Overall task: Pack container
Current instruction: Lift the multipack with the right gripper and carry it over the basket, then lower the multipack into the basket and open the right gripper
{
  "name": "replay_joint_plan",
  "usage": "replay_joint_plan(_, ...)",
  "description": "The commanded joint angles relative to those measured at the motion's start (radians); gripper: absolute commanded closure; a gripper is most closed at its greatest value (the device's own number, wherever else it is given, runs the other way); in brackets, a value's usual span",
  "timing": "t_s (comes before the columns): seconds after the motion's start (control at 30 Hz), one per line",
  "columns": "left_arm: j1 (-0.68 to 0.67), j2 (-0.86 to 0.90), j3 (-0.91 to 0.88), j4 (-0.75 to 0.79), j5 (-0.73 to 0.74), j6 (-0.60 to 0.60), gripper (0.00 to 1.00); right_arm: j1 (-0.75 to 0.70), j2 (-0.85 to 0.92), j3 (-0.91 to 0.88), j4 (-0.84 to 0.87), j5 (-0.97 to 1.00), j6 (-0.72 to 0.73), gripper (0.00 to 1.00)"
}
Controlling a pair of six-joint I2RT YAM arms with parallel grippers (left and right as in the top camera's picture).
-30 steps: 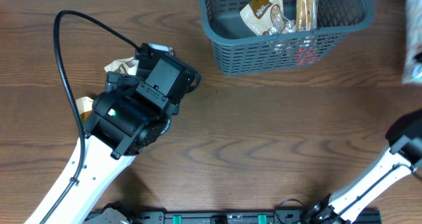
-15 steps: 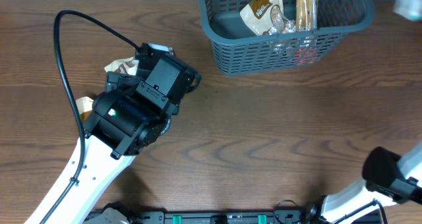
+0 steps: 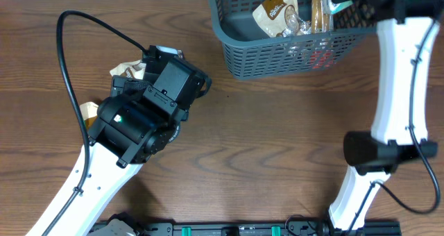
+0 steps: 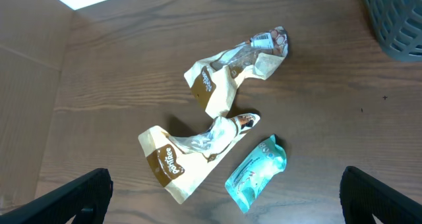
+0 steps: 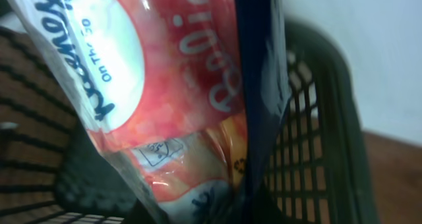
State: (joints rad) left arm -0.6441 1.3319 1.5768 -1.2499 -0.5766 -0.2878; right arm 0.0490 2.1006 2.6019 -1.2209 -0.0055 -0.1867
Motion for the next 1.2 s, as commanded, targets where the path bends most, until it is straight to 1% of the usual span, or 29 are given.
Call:
replay_joint_plan(0.0,0.004,0.003,-0.005,-0.003,-0.011,-0.005,0.01,-0.025,0.025,0.006,0.013,0.088,0.047,0.98)
replay_joint_plan(0.37,0.004,0.003,-0.005,-0.003,-0.011,-0.005,0.01,-0.094,0.095,0.002,-0.010,0.111,0.126,0.99)
replay_joint_plan(0.7,0.004,0.003,-0.005,-0.003,-0.011,-0.005,0.01,-0.090,0.182,0.001,-0.019,0.080,0.149,0.99)
replay_joint_plan(0.77,0.004,0.003,-0.005,-0.003,-0.011,-0.005,0.01,-0.087,0.190,0.001,-0.024,0.079,0.150,0.97)
replay_joint_plan(0.83,0.004,0.003,-0.005,-0.003,-0.011,-0.005,0.01,-0.085,0.195,0.001,-0.026,0.078,0.149,0.90)
replay_joint_plan(0.9,0.004,0.003,-0.005,-0.003,-0.011,-0.005,0.01,-0.085,0.195,0.001,-0.029,0.076,0.149,0.71)
replay_joint_plan(0.97,0.004,0.003,-0.005,-0.003,-0.010,-0.005,0.01,-0.085,0.195,0.001,-0.031,0.076,0.149,0.61)
replay_joint_plan(1.0,0.004,0.003,-0.005,-0.003,-0.007,-0.005,0.01,-0.085,0.195,0.001,-0.032,0.076,0.149,0.52)
replay_joint_plan(1.03,0.004,0.003,-0.005,-0.003,-0.006,-0.005,0.01,-0.085,0.195,0.001,-0.035,0.076,0.149,0.39)
replay_joint_plan(1.17,0.004,0.003,-0.005,-0.003,0.001,-0.005,0.01,-0.085,0.194,0.001,-0.042,0.048,0.148,0.11)
